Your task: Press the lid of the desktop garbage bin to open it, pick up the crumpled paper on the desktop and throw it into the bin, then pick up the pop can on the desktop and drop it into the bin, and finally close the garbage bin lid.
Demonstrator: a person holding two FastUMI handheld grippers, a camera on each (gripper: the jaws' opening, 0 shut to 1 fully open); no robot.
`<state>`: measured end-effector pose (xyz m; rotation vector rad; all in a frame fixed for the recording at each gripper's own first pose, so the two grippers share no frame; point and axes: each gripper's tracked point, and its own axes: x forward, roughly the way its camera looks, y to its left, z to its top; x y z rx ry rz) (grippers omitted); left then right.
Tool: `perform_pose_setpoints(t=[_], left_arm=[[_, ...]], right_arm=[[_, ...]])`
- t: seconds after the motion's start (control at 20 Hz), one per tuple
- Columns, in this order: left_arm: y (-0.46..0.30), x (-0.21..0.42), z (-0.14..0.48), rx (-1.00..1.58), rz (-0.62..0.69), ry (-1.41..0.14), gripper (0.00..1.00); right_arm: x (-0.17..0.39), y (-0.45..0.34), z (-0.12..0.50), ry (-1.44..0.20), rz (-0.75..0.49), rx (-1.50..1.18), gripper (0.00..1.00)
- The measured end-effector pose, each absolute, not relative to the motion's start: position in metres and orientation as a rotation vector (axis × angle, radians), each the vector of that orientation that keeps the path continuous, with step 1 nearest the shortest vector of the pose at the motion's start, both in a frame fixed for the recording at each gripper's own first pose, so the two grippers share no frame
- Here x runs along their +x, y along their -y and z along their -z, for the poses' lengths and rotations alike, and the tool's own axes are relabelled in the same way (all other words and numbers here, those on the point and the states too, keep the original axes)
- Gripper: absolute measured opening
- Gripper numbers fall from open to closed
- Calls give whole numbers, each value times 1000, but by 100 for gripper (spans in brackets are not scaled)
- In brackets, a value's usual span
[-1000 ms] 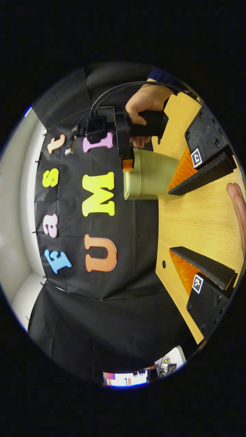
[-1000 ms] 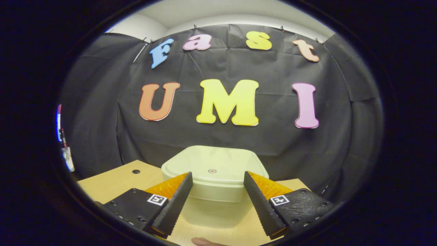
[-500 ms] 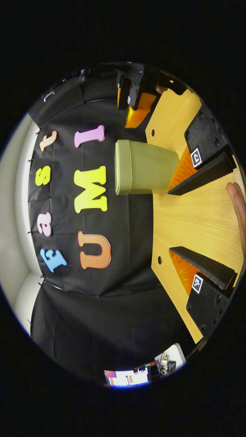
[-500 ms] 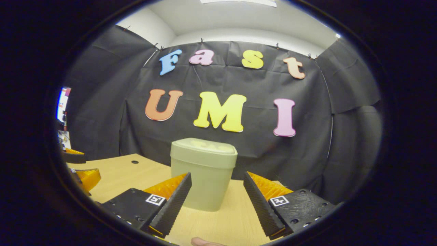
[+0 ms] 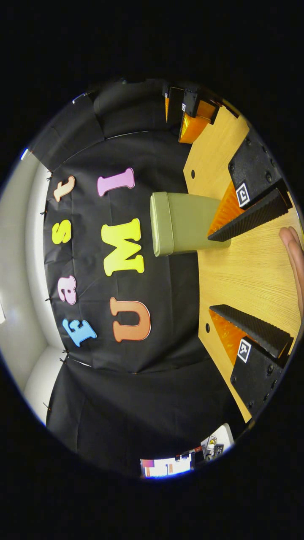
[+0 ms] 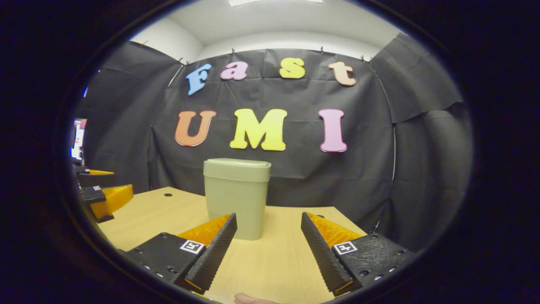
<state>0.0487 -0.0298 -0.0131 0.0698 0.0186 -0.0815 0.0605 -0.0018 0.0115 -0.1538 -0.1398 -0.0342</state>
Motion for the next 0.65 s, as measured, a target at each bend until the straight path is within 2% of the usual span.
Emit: perform_pose_setpoints(t=[0.15,0.25,0.3,0.35,0.4,0.65], left_arm=[[43,42,20,64,89,-30,97],[47,39,26,69,101,-50,97],[45,38,27,70,98,-57,98],[45,35,28,77,99,-60,95],[41,34,26,77,88,-54,99],[36,31,17,80,71,-25,99]], right_arm=[[48,-9,-8,149,-5,-192,98],[40,-14,-13,177,-18,-223,92],[36,-19,-16,190,-30,-233,97],[34,-24,-15,196,-38,-235,95],[33,-27,-15,196,-43,-235,95],[26,-27,-15,205,-28,-264,95]])
